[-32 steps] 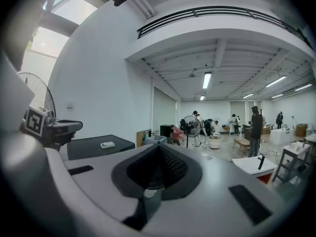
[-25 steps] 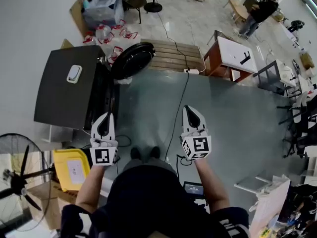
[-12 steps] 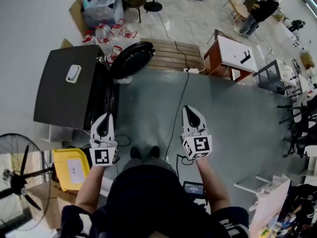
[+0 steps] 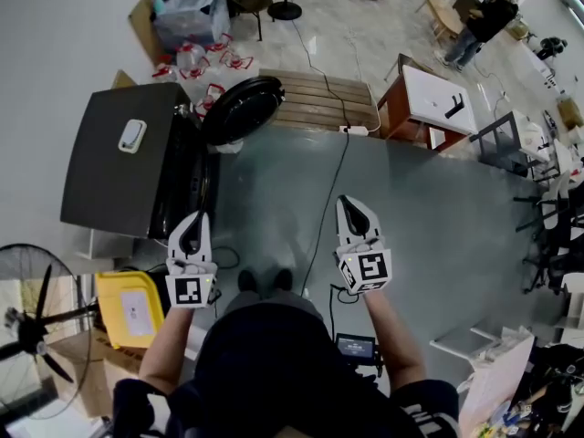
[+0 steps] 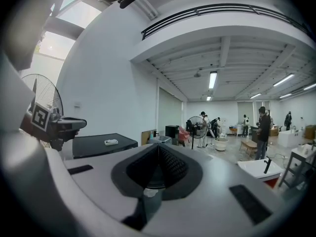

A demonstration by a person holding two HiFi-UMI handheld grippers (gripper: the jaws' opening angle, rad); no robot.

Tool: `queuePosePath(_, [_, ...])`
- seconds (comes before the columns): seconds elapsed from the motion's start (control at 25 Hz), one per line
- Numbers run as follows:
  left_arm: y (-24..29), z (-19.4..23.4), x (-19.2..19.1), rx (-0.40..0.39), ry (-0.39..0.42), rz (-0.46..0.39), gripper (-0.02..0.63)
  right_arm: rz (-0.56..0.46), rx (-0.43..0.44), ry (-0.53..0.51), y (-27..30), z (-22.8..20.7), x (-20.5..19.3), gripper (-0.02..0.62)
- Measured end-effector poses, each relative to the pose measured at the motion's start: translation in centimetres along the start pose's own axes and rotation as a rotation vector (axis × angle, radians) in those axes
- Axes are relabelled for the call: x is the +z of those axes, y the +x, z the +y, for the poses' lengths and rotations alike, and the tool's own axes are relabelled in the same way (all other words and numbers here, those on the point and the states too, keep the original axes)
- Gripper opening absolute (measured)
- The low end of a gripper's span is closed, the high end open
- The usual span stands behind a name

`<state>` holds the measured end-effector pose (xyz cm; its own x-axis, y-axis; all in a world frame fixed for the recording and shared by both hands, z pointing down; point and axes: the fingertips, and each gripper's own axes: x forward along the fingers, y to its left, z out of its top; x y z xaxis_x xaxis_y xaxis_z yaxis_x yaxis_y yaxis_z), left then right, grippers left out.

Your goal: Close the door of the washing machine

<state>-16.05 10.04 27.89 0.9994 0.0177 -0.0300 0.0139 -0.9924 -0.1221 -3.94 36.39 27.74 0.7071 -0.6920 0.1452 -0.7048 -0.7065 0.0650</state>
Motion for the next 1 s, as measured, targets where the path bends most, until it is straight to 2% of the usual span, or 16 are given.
queuePosePath(0.44, [1.9,-1.7,0.8,0.002,0.006,0.009,0.023,0.011,0.017,0.024,0.1,-3.4,-0.9,0.021])
queuePosePath(0.6, [2.1,-2.5,0.8,0.030,-0.023,0.023,0.023,0.029,0.066,0.016,0.2,-4.7,-1.4,0.021])
queuePosePath(0.8, [2.7,-3.5,0.8,0.035,-0.019,0.028,0.023,0.062,0.146,-0.001,1.8,-5.5,-2.5,0.021])
queuePosePath(1.0, [5.5,-3.2,0.4,0.040,-0.026,0.037,0.023,0.056,0.180,-0.031,6.0,-6.5,-2.5,0.020])
